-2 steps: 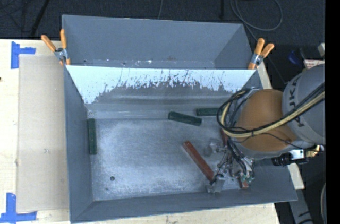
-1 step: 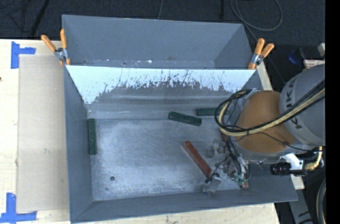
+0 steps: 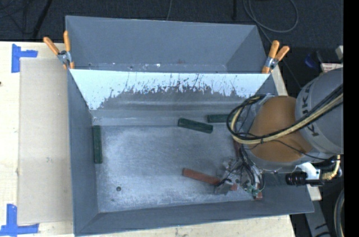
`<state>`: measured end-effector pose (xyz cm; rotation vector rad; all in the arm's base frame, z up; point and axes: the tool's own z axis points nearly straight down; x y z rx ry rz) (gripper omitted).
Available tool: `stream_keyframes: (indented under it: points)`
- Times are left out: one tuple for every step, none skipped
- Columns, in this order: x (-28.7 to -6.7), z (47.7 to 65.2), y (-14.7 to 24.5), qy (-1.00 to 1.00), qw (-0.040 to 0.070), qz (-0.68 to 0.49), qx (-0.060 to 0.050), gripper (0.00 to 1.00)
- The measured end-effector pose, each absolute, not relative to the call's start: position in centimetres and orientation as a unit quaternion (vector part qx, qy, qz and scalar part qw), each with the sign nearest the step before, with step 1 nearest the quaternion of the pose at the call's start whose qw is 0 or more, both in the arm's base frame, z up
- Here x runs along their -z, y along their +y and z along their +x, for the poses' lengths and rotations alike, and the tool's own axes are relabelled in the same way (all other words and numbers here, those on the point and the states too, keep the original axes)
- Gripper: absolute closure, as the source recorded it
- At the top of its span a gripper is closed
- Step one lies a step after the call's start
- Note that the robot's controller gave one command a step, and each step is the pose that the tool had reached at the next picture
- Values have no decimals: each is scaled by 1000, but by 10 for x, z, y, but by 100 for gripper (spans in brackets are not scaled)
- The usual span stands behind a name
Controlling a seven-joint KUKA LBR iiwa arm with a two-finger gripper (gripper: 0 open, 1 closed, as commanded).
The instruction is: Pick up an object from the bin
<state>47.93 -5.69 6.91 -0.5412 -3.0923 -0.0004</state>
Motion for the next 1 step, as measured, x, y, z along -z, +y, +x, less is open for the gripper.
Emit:
stream_keyframes:
  points:
    - [-222, 502, -36, -985, -4, -174, 1, 100]
